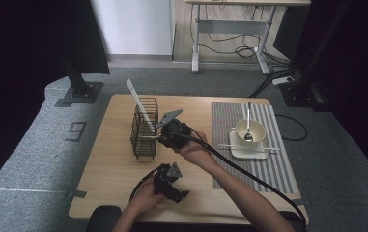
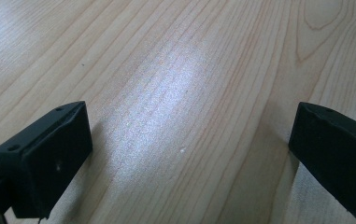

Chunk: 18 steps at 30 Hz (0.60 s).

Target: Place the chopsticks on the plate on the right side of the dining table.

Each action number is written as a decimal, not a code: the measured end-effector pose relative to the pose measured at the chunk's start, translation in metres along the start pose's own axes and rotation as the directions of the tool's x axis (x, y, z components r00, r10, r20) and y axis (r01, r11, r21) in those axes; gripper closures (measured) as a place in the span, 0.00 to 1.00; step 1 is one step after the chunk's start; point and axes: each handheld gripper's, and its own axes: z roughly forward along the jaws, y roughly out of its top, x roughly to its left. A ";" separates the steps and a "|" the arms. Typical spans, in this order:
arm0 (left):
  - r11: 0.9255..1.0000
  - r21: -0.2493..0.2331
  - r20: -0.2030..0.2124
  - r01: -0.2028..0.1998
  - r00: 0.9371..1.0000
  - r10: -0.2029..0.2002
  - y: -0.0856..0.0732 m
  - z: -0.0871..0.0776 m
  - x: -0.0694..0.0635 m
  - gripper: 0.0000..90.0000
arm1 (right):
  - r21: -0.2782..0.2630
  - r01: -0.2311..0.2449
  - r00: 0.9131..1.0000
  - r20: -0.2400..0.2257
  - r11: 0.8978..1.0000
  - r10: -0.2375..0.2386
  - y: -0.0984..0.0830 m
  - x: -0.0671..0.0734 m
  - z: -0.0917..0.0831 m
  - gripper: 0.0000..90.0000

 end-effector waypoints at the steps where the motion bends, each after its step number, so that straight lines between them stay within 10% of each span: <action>1: 1.000 0.000 0.000 0.000 1.000 0.000 0.000 0.000 0.000 0.00 | 0.004 0.003 1.000 0.007 1.000 -0.003 0.001 0.000 -0.001 0.88; 18: 1.000 -0.001 -0.003 -0.001 1.000 0.001 0.000 0.000 0.000 0.00 | -0.004 -0.025 0.999 -0.025 1.000 0.025 0.001 -0.013 -0.025 0.91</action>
